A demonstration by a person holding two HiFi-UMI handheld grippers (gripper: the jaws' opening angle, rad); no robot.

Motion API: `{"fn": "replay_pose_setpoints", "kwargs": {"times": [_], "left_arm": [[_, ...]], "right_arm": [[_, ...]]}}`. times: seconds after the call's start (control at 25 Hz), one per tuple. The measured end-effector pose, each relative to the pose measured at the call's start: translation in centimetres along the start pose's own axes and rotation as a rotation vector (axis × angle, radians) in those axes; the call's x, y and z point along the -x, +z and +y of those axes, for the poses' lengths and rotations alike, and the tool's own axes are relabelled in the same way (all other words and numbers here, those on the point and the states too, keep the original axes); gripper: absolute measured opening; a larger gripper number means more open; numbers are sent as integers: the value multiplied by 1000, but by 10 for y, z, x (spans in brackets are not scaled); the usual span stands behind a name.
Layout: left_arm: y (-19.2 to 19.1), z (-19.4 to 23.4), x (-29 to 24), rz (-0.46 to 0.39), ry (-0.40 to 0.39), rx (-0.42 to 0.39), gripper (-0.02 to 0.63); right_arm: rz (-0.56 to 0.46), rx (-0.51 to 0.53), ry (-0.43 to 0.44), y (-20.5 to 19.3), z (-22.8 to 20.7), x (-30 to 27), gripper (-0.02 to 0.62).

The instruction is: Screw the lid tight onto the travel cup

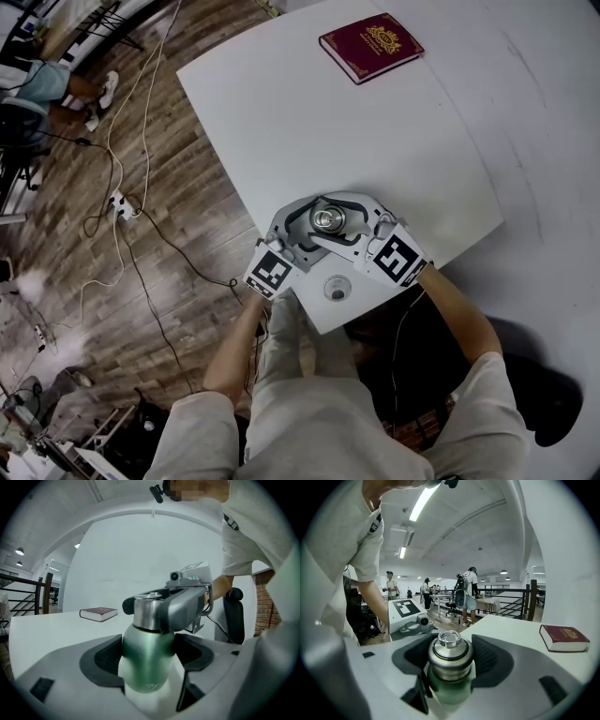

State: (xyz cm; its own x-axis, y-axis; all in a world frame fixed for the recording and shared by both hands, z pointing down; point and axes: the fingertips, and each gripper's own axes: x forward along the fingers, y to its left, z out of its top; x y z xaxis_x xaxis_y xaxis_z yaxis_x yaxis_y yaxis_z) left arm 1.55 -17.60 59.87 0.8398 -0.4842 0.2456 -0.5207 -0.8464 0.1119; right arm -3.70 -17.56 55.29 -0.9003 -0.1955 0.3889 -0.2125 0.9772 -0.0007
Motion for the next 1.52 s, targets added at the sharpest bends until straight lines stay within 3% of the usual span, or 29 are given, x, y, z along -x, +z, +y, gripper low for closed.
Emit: {"fn": "replay_pose_setpoints", "kwargs": {"times": [0.28, 1.0, 1.24, 1.52], "left_arm": [[1, 0, 1, -9, 1, 5, 345], [0, 0, 0, -8, 5, 3, 345], [0, -1, 1, 1, 1, 2, 345], [-2, -1, 1, 0, 1, 16, 345]], "right_arm": [[-44, -32, -87, 2, -3, 1, 259], [-122, -134, -441, -1, -17, 6, 259], [-137, -154, -486, 0, -18, 8, 259], [-148, -181, -449, 1, -18, 9, 280]]}}
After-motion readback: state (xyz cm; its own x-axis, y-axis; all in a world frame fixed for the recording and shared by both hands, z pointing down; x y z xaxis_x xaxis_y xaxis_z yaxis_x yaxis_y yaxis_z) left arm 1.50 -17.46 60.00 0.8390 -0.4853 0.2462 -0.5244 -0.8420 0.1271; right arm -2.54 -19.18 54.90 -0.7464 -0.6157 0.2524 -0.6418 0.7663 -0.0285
